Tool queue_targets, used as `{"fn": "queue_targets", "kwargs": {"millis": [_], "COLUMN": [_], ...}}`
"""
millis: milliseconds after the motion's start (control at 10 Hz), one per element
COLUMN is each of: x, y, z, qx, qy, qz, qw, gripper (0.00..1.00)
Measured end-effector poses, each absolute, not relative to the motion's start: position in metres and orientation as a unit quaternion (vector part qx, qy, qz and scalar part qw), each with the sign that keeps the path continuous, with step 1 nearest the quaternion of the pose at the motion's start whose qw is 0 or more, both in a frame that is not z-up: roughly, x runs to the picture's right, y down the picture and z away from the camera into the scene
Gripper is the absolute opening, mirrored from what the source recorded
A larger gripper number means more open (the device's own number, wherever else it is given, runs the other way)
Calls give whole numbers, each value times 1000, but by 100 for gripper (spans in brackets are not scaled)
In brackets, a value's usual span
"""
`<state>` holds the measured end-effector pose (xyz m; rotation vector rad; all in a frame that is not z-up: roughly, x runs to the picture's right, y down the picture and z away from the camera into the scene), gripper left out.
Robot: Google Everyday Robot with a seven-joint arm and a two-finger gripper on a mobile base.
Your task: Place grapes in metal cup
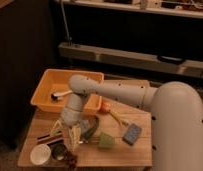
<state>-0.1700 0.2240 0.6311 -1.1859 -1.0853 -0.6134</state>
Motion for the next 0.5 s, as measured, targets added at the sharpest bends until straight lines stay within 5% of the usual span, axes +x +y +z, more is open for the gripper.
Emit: {"fn": "queue_targets", "kwargs": {"millis": [500], "x": [-170], "y": [224], "z": [631], "qx": [-522], "qy": [-479], "qz": [-270], "qw": [652], "gripper": [74]}}
